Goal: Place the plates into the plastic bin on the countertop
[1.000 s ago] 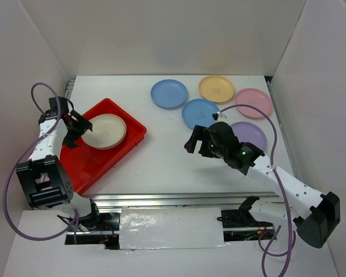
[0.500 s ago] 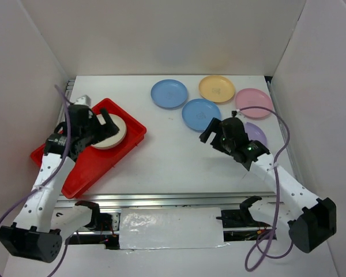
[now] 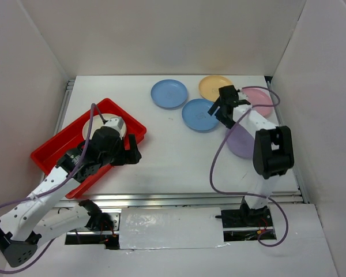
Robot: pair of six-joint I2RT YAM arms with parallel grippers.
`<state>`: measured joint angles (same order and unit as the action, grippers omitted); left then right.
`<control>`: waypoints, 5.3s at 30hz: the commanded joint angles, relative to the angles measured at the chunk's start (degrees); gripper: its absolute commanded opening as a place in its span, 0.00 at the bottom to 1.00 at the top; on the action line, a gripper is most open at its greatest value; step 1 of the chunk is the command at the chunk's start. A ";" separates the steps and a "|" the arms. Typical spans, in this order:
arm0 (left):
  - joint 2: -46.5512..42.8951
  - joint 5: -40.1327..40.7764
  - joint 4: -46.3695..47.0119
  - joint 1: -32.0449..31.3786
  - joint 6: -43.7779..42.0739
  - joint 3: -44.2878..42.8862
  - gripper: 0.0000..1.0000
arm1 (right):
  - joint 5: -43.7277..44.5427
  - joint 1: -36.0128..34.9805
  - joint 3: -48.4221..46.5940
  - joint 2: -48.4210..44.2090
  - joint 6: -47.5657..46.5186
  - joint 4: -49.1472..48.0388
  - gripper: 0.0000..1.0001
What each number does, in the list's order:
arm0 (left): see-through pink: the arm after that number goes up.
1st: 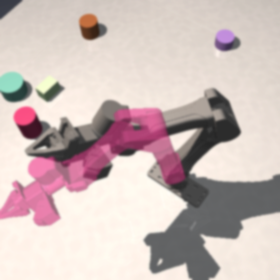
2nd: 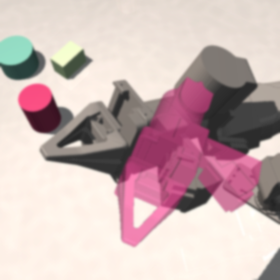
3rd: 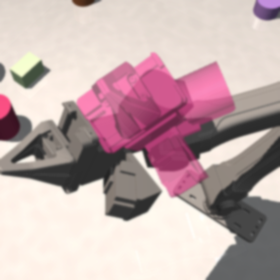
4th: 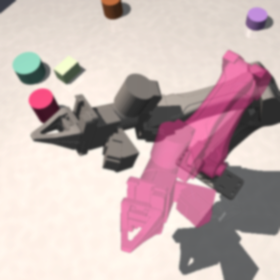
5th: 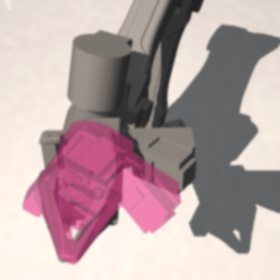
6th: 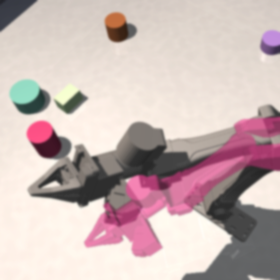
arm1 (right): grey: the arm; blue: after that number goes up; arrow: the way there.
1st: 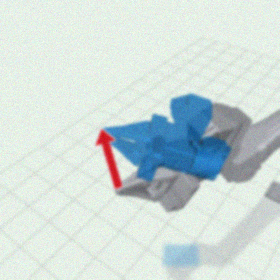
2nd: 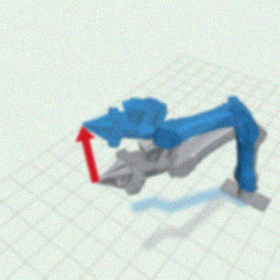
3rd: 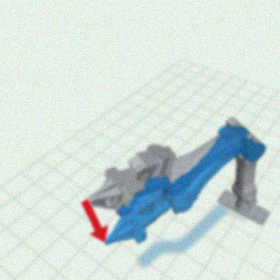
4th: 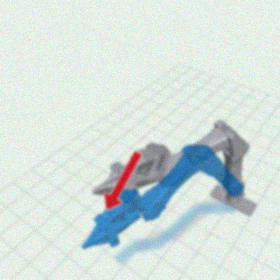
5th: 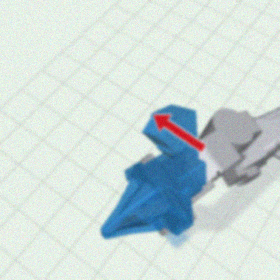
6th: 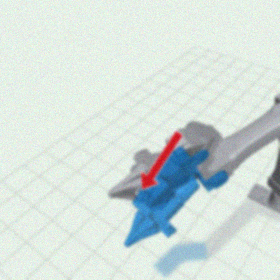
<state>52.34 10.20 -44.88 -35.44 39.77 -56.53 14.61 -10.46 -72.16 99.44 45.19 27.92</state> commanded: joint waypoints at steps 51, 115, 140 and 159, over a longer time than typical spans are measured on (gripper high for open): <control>6.98 10.81 0.32 -8.51 1.28 -12.61 0.99 | 1.56 -14.04 4.82 -10.92 -8.10 6.97 0.00; 15.68 3.14 3.92 2.07 1.96 -9.91 0.99 | 3.84 2.01 35.15 -52.86 8.77 7.85 1.00; 22.90 13.09 4.81 -21.34 8.13 -10.79 0.99 | -11.70 31.29 32.26 -18.15 -2.21 -7.09 0.66; 15.69 11.43 4.81 -17.03 6.90 -5.43 0.99 | -12.24 28.92 28.13 -12.69 -4.85 -4.19 0.65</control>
<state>69.21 21.76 -41.52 -53.32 46.83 -62.28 2.85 18.50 -43.16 84.79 41.56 22.72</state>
